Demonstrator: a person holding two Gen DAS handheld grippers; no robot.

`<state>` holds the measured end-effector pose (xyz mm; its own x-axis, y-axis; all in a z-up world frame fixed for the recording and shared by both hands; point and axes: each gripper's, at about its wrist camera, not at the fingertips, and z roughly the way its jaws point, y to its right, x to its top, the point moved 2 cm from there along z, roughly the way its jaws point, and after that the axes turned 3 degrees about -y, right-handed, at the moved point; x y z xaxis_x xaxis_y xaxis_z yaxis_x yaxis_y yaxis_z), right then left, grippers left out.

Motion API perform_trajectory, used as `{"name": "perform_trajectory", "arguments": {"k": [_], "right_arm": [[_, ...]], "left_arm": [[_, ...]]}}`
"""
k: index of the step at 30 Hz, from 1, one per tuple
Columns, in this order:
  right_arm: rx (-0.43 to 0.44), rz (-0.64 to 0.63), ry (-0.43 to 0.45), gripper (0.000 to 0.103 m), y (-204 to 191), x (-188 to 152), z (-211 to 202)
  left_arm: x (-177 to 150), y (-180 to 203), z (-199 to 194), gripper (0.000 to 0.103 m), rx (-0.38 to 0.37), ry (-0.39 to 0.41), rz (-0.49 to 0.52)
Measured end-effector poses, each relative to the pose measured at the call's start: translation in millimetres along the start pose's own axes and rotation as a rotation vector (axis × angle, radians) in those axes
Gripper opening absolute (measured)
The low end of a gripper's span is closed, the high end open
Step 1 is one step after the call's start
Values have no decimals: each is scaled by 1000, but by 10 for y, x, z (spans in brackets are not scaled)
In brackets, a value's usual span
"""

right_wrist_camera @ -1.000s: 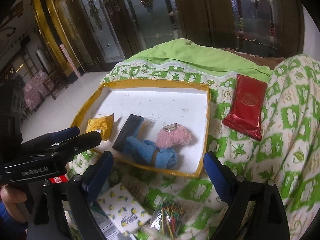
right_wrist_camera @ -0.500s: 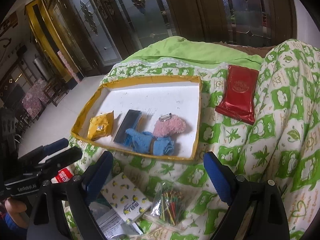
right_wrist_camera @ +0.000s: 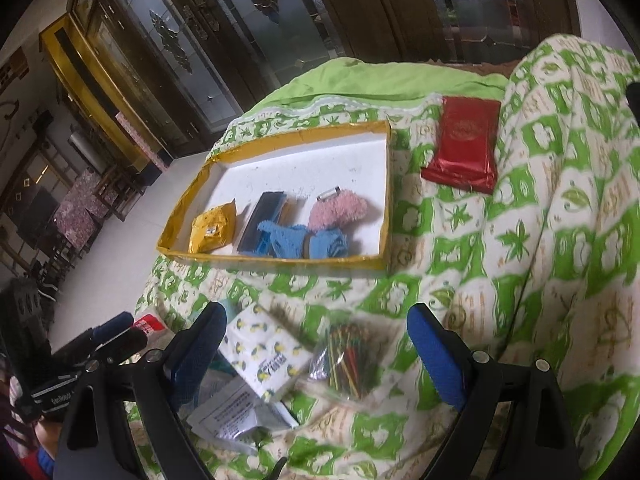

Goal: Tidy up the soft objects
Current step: 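Move both open tools back toward the items lying beside the tray, then grasp white red-labelled packet with left tool while right tool grasps clear bag of coloured sticks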

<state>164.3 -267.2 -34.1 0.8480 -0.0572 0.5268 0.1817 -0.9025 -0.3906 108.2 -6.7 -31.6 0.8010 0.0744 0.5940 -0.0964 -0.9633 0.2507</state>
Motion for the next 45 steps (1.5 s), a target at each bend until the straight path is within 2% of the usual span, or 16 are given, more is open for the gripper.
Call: {"name": "perform_trajectory", "arguments": {"k": [9,17,23,26,28,30,33,36,45], "right_arm": [[-8,-16,-17,94,-39,-76,18],[-17,-7,-23,94,-11,-92,26],[-44,1,-45,94,21,-97,79],[-43,6,-55,94,36,-93,103],[-43,11,-65,92,48,-96,126],[-43,21,-87,80,70,-101,167],[-39,35,-128,73,91,-121,249],[-41,38,-155,69,97,-139,312],[-72,31,-197,67,79,-187,440]], "left_arm": [[-276,-185,-167,88,24,4,-21],[-342,-204,-303,88,22,32,-41],[-381,-285,-257,89,54,-3,-83],[-414,-292,-291,89,33,1,-120],[-439,-290,-306,89,23,2,-134],[-465,-287,-300,89,24,-8,-150],[-483,-296,-263,89,2,-24,-179],[-483,-308,-238,89,-4,-30,-200],[-451,-305,-98,89,-47,-55,-276]]}}
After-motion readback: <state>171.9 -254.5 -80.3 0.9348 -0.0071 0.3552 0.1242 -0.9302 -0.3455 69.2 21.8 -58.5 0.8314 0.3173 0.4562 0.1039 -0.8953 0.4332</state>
